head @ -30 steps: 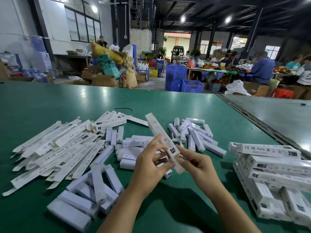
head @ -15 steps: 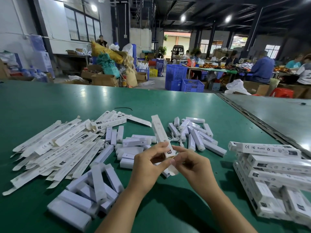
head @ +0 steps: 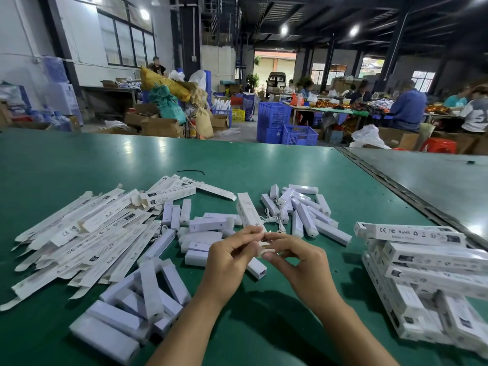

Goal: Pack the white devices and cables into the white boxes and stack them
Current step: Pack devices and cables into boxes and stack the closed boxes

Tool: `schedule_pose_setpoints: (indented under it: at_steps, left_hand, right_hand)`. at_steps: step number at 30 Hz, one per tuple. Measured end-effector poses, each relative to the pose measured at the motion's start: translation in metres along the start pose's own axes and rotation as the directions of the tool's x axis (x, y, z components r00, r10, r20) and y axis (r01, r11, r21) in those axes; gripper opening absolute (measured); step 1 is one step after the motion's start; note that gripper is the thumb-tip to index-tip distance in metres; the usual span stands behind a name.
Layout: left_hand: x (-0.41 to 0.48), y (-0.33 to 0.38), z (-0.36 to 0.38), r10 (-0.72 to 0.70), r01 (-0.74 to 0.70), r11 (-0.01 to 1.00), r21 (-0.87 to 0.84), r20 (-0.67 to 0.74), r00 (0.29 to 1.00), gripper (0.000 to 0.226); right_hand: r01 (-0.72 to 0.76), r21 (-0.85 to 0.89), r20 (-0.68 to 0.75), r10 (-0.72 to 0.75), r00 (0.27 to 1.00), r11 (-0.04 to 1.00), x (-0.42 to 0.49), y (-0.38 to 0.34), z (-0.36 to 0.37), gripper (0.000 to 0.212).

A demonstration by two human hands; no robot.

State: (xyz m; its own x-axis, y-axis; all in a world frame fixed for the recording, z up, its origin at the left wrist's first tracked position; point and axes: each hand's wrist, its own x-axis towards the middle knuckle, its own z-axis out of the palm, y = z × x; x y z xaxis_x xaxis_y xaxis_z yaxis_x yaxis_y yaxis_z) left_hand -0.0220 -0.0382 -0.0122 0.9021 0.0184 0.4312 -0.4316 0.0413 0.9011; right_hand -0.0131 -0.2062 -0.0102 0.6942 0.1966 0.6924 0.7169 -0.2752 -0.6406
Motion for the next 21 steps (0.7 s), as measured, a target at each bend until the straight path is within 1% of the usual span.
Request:
schedule_pose_setpoints:
  at_steps: [2, 4, 8, 11, 15, 21]
  left_hand:
    - [-0.001, 0.0001, 0.0002, -0.003, 0.003, 1.0, 0.014, 0.016, 1.0, 0.026]
    - [-0.0017, 0.0007, 0.0008, 0.003, -0.004, 0.999, 0.036, 0.03, 1.0, 0.032]
    - [-0.003, 0.0036, 0.0031, 0.031, -0.032, 0.999, 0.044, 0.036, 0.999, 0.038]
    - [-0.0028, 0.0038, 0.0039, 0.031, -0.031, 0.999, 0.039, 0.005, 1.0, 0.039]
    - [-0.0023, 0.0017, 0.0036, 0.03, -0.029, 0.999, 0.018, -0.029, 0.999, 0.039]
    - [-0.0025, 0.0008, 0.003, 0.041, -0.041, 0.998, 0.051, -0.011, 0.999, 0.04]
  right_hand:
    - [-0.067, 0.026, -0.044, 0.068, 0.997, 0.997, -0.0012, -0.0003, 0.0016, 0.023]
    - [-0.074, 0.021, -0.085, 0.075, 0.994, 0.997, -0.0019, -0.0002, 0.0034, 0.028]
    - [0.084, -0.031, -0.117, -0.087, 0.989, 0.996, 0.0004, 0.0004, 0.0055, 0.016]
    - [0.137, -0.101, -0.117, -0.148, 0.982, 0.985, 0.0001, 0.0011, 0.0042, 0.011]
    - [0.154, -0.123, -0.099, -0.166, 0.981, 0.98, -0.0004, 0.0012, 0.0035, 0.011]
    - [0.137, -0.139, -0.08, -0.149, 0.986, 0.981, 0.0004, -0.0006, 0.0008, 0.01]
